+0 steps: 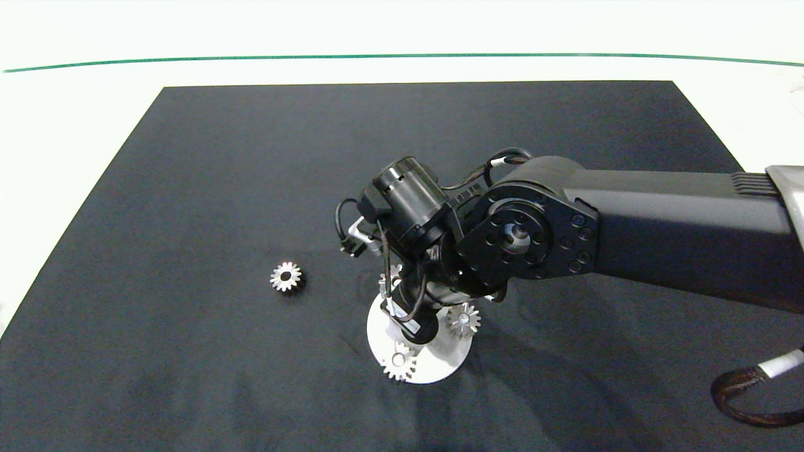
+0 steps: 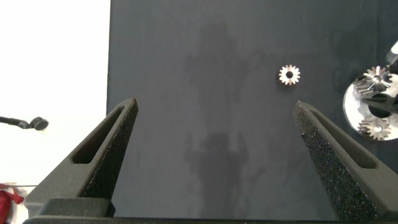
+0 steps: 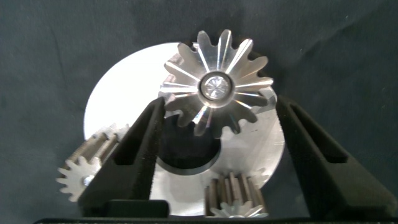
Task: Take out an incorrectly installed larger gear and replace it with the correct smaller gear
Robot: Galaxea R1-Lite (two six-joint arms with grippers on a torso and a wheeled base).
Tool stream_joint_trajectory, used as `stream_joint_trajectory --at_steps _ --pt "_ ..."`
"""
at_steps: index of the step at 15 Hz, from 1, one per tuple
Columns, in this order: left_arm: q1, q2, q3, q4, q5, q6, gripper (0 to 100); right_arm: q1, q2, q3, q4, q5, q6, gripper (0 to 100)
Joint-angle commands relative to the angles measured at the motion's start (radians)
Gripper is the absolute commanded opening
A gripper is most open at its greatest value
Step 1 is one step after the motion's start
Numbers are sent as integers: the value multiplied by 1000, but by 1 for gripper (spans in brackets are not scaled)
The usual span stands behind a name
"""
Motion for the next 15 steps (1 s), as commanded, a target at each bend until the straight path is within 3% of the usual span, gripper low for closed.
stream_joint_trajectory --at_steps 1,5,15 --pt "-1 -16 0 5 0 2 100 14 -9 0 4 -1 15 64" --pt "-1 -22 1 5 0 2 100 17 -1 0 -57 -1 13 56" --pt "-1 -33 3 5 0 11 100 14 -4 0 -91 -1 13 35"
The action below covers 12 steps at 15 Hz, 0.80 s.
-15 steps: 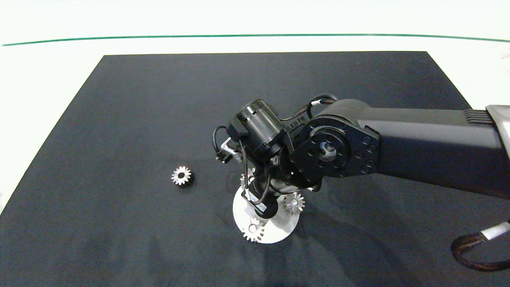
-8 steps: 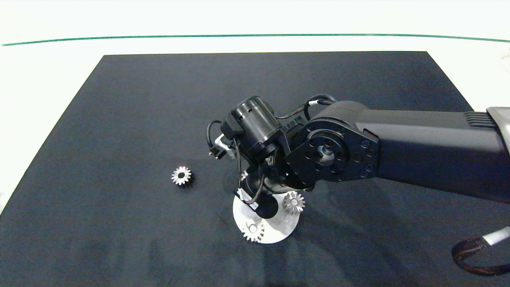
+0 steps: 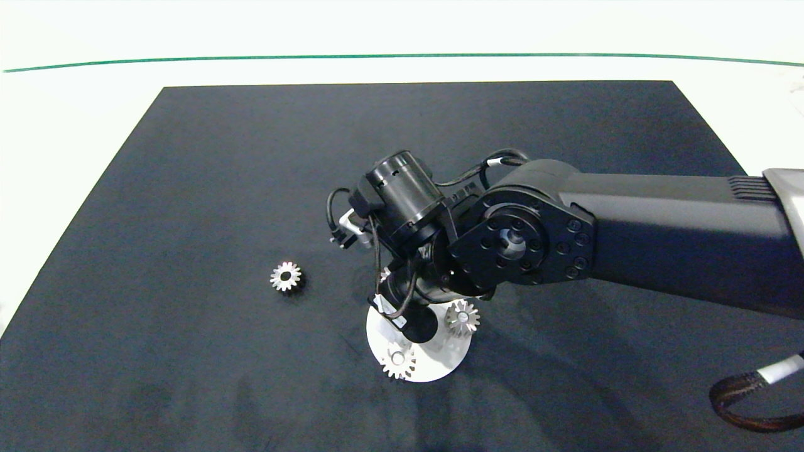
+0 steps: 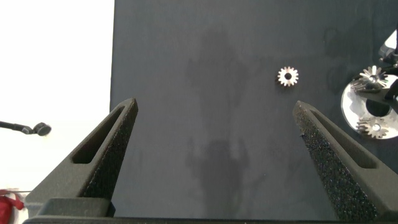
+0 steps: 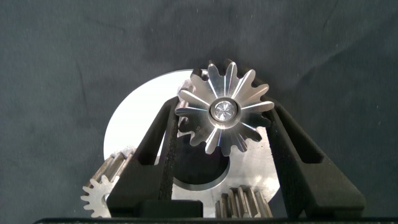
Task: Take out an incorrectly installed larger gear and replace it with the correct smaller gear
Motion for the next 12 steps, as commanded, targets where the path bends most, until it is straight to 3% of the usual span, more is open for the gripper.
stream_joint_trajectory --at_steps 1,9,12 --pt "-1 -1 0 6 0 1 100 3 -10 0 -12 -2 -1 34" --pt "0 -1 5 6 0 9 100 18 -143 0 -3 -14 -10 31" --pt "-1 1 9 6 0 9 100 -19 -223 44 -3 -12 -10 31"
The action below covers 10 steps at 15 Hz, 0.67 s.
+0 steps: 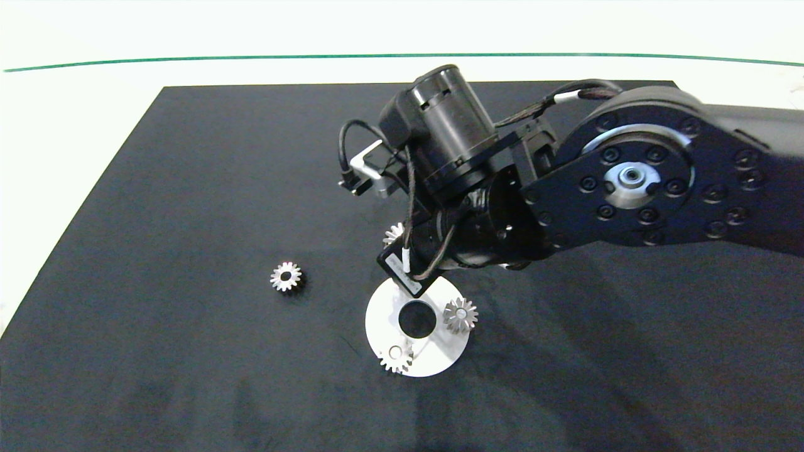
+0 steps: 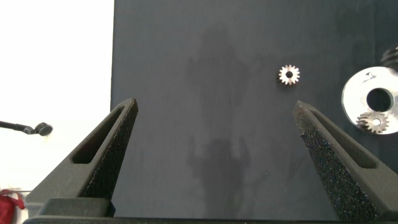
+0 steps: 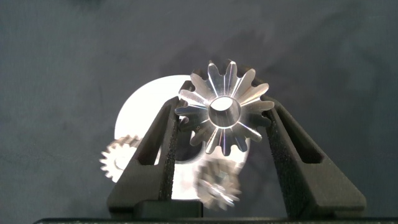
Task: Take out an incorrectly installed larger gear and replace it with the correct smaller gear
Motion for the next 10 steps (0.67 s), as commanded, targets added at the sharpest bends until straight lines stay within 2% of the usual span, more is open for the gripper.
stream_joint_trajectory --at_steps 1,3,6,7,9,10 --pt "-1 1 4 5 0 1 100 -42 -105 78 -2 0 0 31" --pt "-1 3 4 5 0 1 100 -87 -154 168 -23 0 3 31" --pt "-3 4 4 5 0 1 100 -164 -211 334 -145 14 3 31" --pt "-3 4 4 5 0 1 100 -190 -228 403 -195 35 1 31" --pt "-3 6 4 5 0 1 100 -228 -243 475 -235 57 1 31" --pt "-3 7 4 5 0 1 100 -242 -243 494 -235 62 1 31"
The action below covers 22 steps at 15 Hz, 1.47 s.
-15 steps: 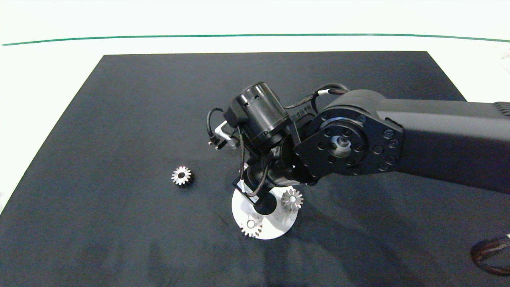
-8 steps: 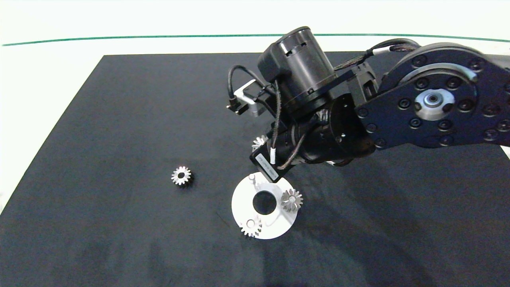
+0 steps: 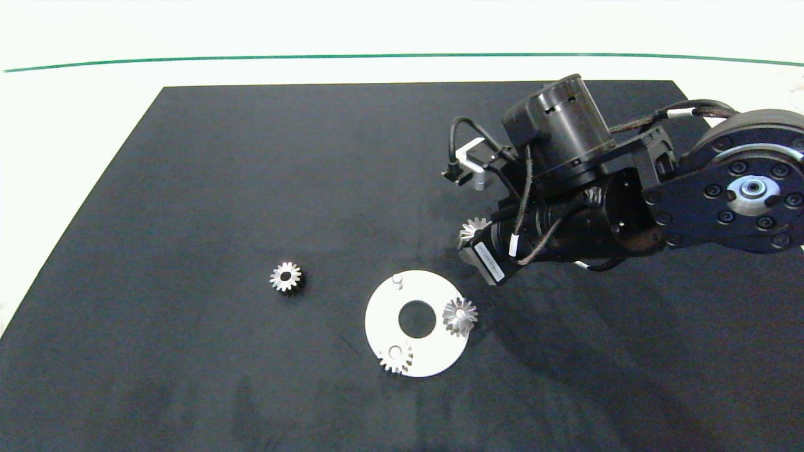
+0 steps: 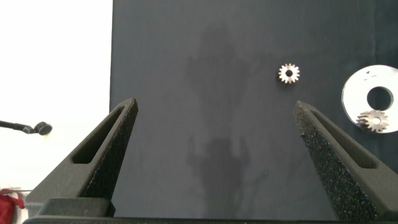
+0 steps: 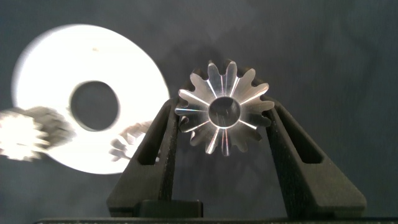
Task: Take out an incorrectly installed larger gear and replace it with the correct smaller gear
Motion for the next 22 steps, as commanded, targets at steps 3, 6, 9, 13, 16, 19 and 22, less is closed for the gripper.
stream_joint_trajectory --at_steps 3,6,9,13,16,19,22 --pt "1 5 0 5 1 0 100 -72 -37 121 -32 23 1 31" --pt "1 5 0 5 1 0 100 -85 -31 157 -76 28 3 31" --pt "1 5 0 5 1 0 100 -85 -30 199 -116 28 4 31" --pt "1 5 0 5 1 0 100 -85 -30 227 -148 39 4 31" --pt "1 5 0 5 1 0 100 -85 -31 232 -148 39 4 31" --pt "1 5 0 5 1 0 100 -85 -33 233 -148 37 4 100" --pt "1 5 1 5 1 0 100 -87 -42 232 -148 39 7 100"
